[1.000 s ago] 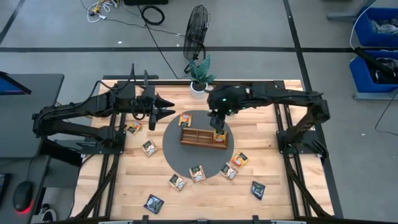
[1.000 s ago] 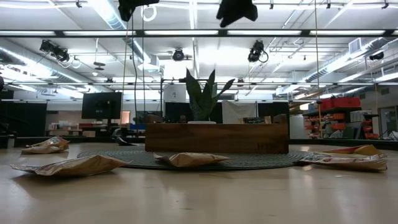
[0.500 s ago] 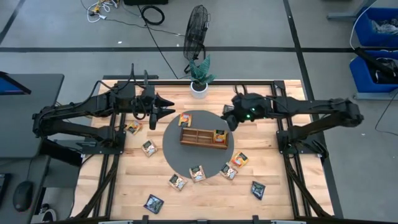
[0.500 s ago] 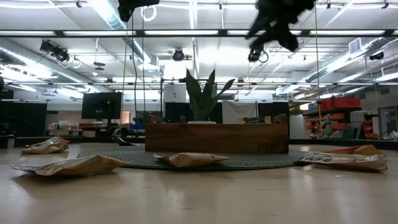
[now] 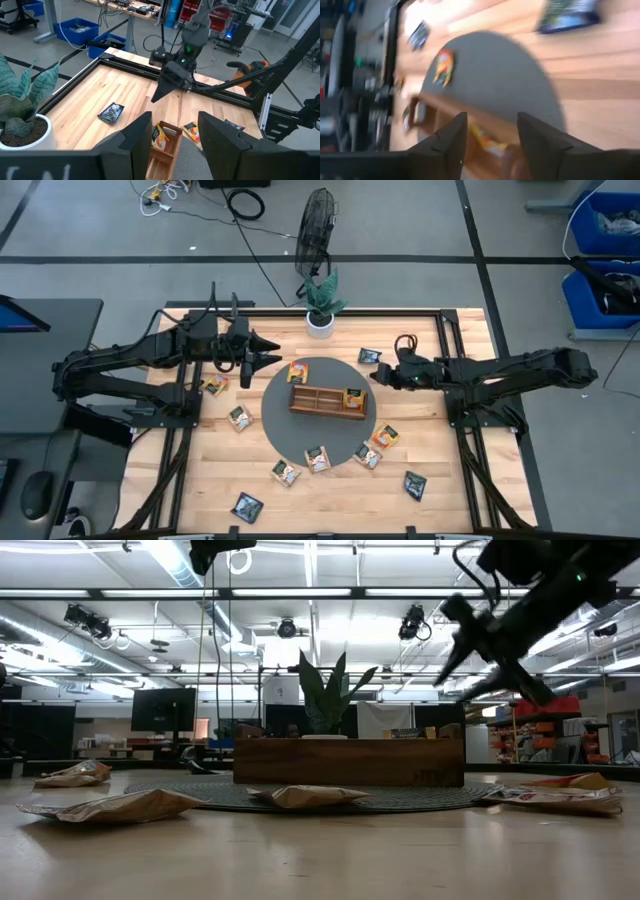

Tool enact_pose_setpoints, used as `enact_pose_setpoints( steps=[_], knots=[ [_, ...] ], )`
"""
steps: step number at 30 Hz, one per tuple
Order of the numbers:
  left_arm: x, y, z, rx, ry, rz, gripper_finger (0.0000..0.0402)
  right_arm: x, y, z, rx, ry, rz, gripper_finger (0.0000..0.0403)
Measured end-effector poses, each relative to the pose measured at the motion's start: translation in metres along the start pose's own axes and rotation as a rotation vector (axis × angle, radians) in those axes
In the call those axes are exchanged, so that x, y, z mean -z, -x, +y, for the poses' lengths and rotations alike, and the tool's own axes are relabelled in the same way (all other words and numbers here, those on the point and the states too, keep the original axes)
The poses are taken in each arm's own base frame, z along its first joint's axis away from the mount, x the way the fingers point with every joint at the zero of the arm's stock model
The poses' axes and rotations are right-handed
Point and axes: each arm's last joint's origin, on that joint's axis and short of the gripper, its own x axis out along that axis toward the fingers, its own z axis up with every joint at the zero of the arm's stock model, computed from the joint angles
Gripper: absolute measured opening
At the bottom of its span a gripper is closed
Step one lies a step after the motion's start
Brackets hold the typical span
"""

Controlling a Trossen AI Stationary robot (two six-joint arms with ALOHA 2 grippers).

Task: Pick & Place Tea
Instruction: Put the blue tea bag into the middle section of the wooden organizer

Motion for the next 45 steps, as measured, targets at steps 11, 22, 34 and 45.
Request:
enact_pose_setpoints(
  steps=[11, 22, 34, 45],
  knots=[
    [0.000, 0.000, 0.000, 0.000, 0.010, 0.000, 0.0165, -0.013, -0.013, -0.041, 0.132, -0.211, -0.207, 0.0196],
    [0.000, 0.000, 0.000, -0.010, 0.006, -0.002, 0.0165, -0.035, -0.038, -0.057, 0.152, -0.285, -0.204, 0.0196],
    [0.000, 0.000, 0.000, -0.011, 0.011, -0.003, 0.0165, -0.049, -0.066, -0.062, 0.089, -0.311, -0.189, 0.0196],
    [0.001, 0.000, 0.001, -0.013, 0.018, 0.007, 0.0165, -0.058, -0.077, -0.070, 0.084, -0.356, -0.193, 0.0196]
  ],
)
